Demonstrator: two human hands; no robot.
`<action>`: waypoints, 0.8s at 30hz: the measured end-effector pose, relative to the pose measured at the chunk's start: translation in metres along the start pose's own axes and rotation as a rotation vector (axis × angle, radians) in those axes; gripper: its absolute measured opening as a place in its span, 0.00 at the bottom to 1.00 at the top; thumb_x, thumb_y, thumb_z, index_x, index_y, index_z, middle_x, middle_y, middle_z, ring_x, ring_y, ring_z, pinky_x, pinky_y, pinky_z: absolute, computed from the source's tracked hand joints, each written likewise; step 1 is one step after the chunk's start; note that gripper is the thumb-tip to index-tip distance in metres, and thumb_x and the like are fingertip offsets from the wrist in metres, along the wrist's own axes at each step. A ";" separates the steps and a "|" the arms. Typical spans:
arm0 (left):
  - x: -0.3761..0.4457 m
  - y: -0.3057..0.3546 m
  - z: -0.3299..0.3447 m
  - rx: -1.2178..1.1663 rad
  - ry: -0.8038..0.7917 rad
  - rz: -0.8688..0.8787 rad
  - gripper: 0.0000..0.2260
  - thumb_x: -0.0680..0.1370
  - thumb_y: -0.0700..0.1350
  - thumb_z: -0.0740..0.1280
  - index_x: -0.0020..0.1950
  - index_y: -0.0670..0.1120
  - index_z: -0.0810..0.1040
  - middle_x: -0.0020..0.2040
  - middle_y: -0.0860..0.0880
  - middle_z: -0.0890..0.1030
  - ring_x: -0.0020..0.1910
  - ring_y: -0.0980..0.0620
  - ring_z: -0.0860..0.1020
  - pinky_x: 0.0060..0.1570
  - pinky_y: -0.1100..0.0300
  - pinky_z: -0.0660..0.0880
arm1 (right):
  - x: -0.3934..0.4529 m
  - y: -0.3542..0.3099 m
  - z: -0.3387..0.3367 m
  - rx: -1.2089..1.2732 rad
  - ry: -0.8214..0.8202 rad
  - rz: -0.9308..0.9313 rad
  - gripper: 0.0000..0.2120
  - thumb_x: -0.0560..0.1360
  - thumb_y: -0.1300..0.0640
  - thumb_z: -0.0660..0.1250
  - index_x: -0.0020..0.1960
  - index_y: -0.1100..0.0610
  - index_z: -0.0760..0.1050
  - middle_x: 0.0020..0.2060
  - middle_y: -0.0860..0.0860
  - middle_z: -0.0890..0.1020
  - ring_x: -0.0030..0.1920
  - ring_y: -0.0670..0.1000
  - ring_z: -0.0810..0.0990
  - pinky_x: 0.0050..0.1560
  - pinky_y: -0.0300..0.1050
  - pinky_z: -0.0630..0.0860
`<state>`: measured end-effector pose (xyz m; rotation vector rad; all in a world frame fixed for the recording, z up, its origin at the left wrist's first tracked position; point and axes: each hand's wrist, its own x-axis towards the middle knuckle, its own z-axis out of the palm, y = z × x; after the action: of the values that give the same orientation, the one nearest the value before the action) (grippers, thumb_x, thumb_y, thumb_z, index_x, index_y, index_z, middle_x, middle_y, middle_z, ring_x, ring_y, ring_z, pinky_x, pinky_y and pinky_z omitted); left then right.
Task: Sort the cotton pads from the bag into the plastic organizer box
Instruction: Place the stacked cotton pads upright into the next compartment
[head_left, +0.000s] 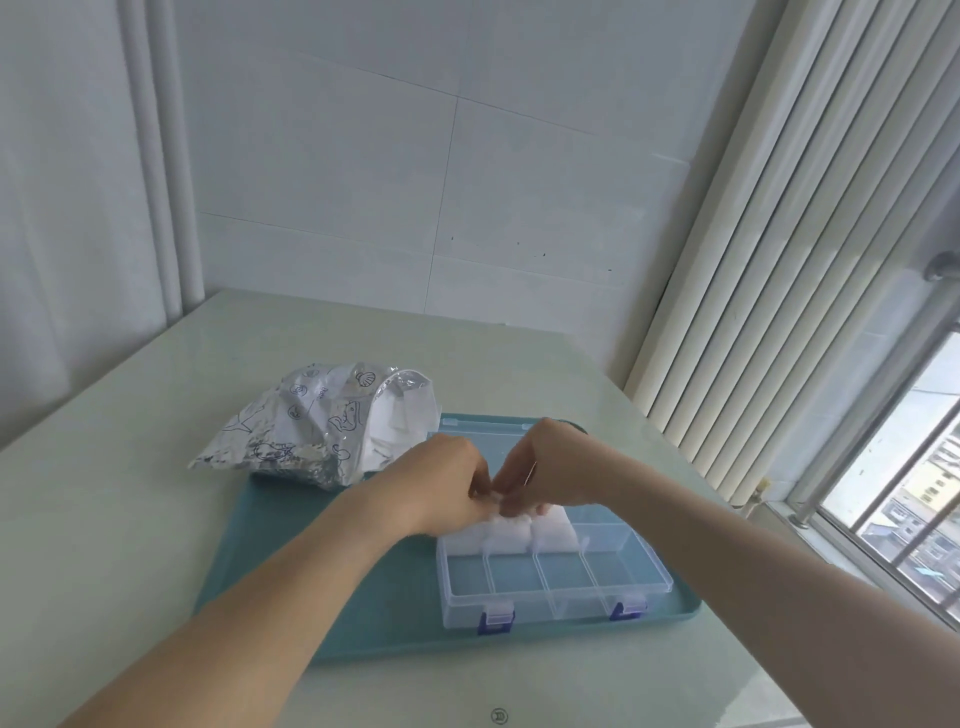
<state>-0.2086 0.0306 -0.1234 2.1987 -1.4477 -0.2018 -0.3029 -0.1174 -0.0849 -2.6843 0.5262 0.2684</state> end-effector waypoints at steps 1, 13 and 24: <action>-0.004 -0.003 -0.007 -0.097 0.059 0.015 0.07 0.77 0.48 0.69 0.46 0.49 0.86 0.39 0.54 0.82 0.36 0.59 0.77 0.39 0.62 0.74 | 0.001 -0.002 -0.007 -0.064 0.000 -0.022 0.07 0.70 0.56 0.78 0.49 0.49 0.87 0.39 0.49 0.88 0.30 0.41 0.81 0.43 0.36 0.79; -0.004 -0.106 -0.039 0.308 0.479 -0.361 0.11 0.81 0.49 0.58 0.53 0.47 0.79 0.53 0.46 0.80 0.55 0.42 0.74 0.51 0.50 0.69 | 0.089 -0.080 0.007 -0.085 0.178 -0.161 0.26 0.71 0.54 0.78 0.67 0.54 0.78 0.61 0.49 0.82 0.62 0.52 0.79 0.63 0.43 0.73; 0.005 -0.133 -0.047 0.110 0.497 -0.405 0.14 0.78 0.35 0.59 0.61 0.44 0.77 0.51 0.41 0.82 0.50 0.39 0.78 0.43 0.53 0.71 | 0.123 -0.093 0.021 -0.248 0.088 -0.231 0.27 0.70 0.46 0.77 0.65 0.55 0.75 0.41 0.49 0.79 0.45 0.56 0.76 0.47 0.45 0.73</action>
<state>-0.0793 0.0824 -0.1460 2.3857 -0.7576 0.2812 -0.1557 -0.0687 -0.1044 -2.9760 0.2147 0.1587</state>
